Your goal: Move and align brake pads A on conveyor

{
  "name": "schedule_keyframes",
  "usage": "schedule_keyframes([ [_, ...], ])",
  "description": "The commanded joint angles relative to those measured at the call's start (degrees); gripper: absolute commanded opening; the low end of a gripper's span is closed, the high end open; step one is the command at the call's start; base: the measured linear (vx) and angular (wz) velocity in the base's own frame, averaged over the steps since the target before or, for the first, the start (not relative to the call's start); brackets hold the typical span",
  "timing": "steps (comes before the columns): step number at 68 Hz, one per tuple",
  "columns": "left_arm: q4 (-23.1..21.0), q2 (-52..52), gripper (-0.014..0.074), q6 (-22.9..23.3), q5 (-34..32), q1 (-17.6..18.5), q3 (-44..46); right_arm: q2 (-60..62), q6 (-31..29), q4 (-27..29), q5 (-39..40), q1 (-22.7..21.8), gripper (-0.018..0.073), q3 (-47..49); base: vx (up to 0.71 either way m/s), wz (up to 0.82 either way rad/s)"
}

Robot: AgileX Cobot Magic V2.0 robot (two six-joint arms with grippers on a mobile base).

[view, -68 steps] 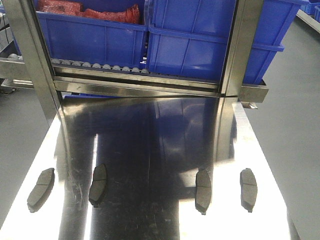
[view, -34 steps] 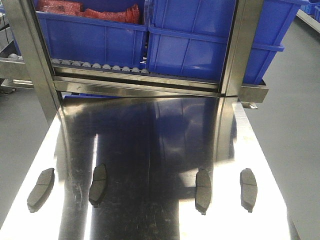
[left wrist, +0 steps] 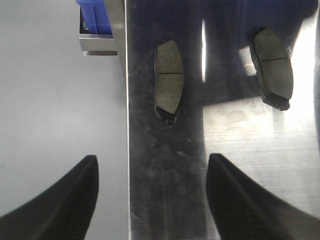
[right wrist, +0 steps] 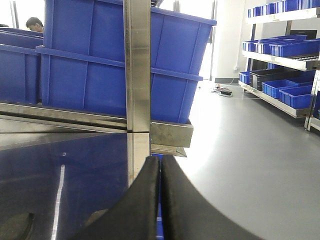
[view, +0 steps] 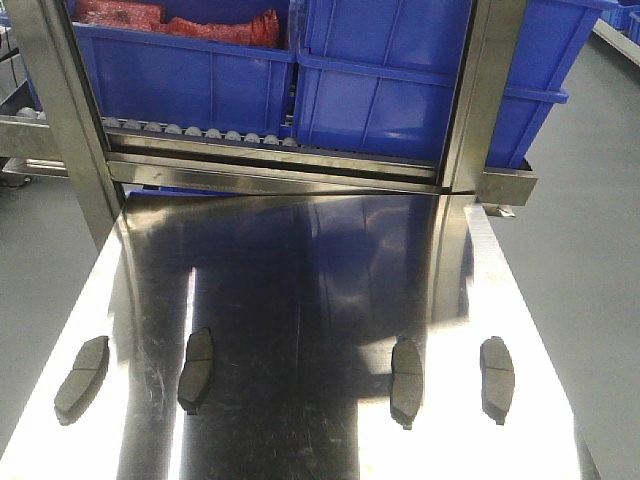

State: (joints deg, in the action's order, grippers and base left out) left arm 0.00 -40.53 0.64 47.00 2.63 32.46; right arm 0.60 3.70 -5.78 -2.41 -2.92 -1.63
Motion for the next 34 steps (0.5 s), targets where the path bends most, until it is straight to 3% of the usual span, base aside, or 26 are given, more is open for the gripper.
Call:
schedule_keyframes([
  [1,0.00,-0.13,0.0461,0.01,-2.81,0.35,2.14,0.68,-0.59,-0.14,4.09,-0.42,-0.0012,-0.67,0.00,0.00],
  [19,0.00,-1.82,0.0461,0.05,-6.09,0.35,3.87,0.68,-0.59,-0.14,4.09,-0.42,-0.0012,-0.67,0.00,0.00],
  [34,-4.89,-11.66,0.0461,-5.66,-4.58,0.35,12.63,0.68,-0.59,-0.14,4.09,-0.42,-0.0012,-0.67,0.00,0.00],
])
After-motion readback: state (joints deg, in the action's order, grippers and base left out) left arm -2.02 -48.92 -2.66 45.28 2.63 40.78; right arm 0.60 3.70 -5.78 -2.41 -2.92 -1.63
